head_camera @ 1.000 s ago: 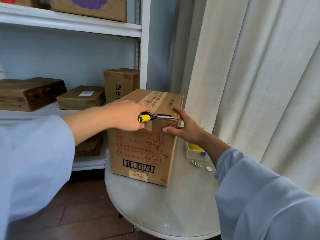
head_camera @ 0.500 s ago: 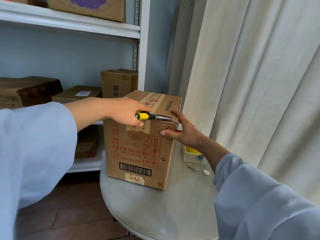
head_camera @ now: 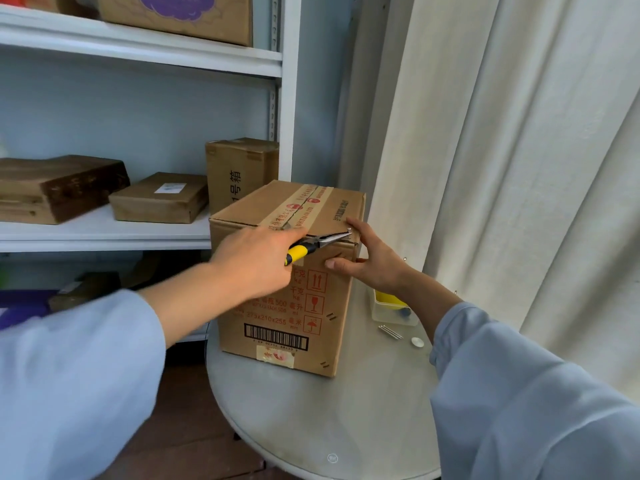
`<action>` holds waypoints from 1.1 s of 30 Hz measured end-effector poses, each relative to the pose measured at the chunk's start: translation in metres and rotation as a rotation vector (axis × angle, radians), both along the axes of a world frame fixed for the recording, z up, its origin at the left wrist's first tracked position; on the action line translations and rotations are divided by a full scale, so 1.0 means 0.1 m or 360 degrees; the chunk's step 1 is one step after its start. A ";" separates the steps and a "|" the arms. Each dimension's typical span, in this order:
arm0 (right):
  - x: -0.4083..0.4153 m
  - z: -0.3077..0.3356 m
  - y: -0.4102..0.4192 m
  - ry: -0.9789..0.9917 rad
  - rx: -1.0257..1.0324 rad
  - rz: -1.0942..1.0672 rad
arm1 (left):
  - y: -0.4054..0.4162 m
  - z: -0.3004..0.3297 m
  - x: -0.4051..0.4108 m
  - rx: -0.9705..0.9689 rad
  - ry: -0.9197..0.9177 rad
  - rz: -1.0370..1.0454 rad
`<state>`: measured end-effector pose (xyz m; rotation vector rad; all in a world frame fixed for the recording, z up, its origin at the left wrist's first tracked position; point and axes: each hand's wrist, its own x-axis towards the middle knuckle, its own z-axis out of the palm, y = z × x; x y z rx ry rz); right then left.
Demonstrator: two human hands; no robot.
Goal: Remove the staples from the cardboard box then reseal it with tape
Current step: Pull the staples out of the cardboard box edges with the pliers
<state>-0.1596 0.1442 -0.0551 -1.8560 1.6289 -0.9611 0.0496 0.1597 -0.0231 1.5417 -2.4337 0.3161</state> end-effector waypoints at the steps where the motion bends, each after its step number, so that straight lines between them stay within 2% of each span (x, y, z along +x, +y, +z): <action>1: 0.00 0.00 0.01 0.0003 0.0003 -0.0002 | 0.03 -0.05 -0.02 0.0016 0.0037 0.0021; 4: 0.00 0.00 0.01 0.0013 0.0009 -0.0010 | 0.01 -0.02 -0.03 0.0077 0.0031 0.0028; 8: 0.02 0.00 0.00 0.0016 0.0028 0.0000 | -0.10 0.27 0.03 0.0237 -0.0167 -0.0056; 14: 0.01 0.00 -0.02 0.0006 0.0026 0.0010 | -0.13 0.45 0.01 0.0057 -0.0445 -0.0120; 24: -0.01 -0.02 -0.03 -0.0023 -0.0010 0.0001 | 0.12 0.04 -0.11 0.0063 -0.0070 0.0088; 29: 0.01 -0.01 -0.02 -0.0027 -0.0008 0.0021 | -0.03 0.28 -0.05 0.0173 -0.0237 -0.0002; 33: 0.02 0.00 -0.01 -0.0011 -0.0008 0.0024 | -0.04 0.39 -0.02 0.0008 -0.0472 -0.0065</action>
